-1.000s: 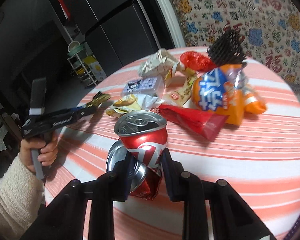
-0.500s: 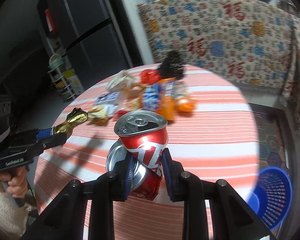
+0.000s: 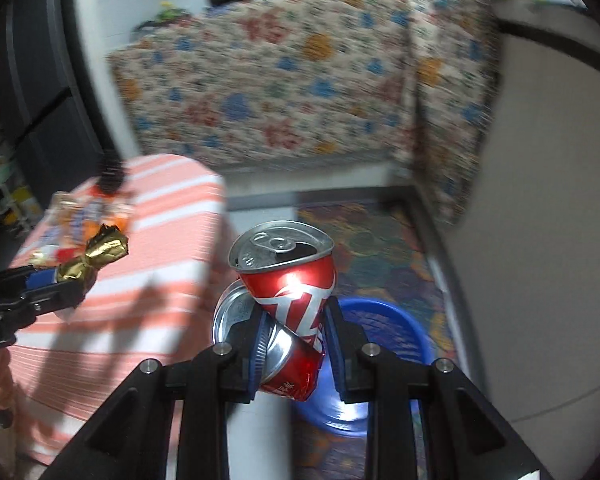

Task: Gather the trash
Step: 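Carry both items over the blue basket and open both grippers to drop them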

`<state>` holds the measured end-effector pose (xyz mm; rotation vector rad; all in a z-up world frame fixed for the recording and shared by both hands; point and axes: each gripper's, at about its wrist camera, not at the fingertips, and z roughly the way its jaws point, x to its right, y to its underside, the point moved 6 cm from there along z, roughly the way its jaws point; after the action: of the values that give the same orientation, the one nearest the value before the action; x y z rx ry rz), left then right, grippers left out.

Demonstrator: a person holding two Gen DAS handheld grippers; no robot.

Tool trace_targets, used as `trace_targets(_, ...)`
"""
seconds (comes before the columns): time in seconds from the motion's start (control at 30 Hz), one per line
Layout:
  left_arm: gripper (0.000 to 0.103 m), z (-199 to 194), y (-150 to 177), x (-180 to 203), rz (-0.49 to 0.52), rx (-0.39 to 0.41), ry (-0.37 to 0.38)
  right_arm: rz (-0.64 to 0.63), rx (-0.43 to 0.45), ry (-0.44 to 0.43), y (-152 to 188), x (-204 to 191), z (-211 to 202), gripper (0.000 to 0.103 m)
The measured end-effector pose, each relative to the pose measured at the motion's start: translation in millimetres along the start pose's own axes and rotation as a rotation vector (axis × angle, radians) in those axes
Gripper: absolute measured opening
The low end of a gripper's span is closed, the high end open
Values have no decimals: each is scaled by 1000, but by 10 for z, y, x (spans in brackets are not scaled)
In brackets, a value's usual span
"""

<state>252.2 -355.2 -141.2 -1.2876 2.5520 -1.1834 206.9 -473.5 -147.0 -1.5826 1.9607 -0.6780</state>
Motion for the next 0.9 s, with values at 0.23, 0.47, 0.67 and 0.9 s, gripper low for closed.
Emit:
trace_targets(0.23, 42, 826, -118, 378, 28, -80, 44, 51, -46, 81, 215, 765, 317, 27)
trace_targets(0.47, 43, 1266, -124, 510, 66, -126, 38, 65, -71, 72, 213, 988, 580, 27)
trace_targets(0.67, 45, 1516, -135, 498, 77, -156, 33, 80, -134, 106, 272, 1147, 894, 28)
trace_targets(0.9, 68, 1722, -185, 468, 86, -149, 31, 112, -136, 107, 324, 1239, 980, 44)
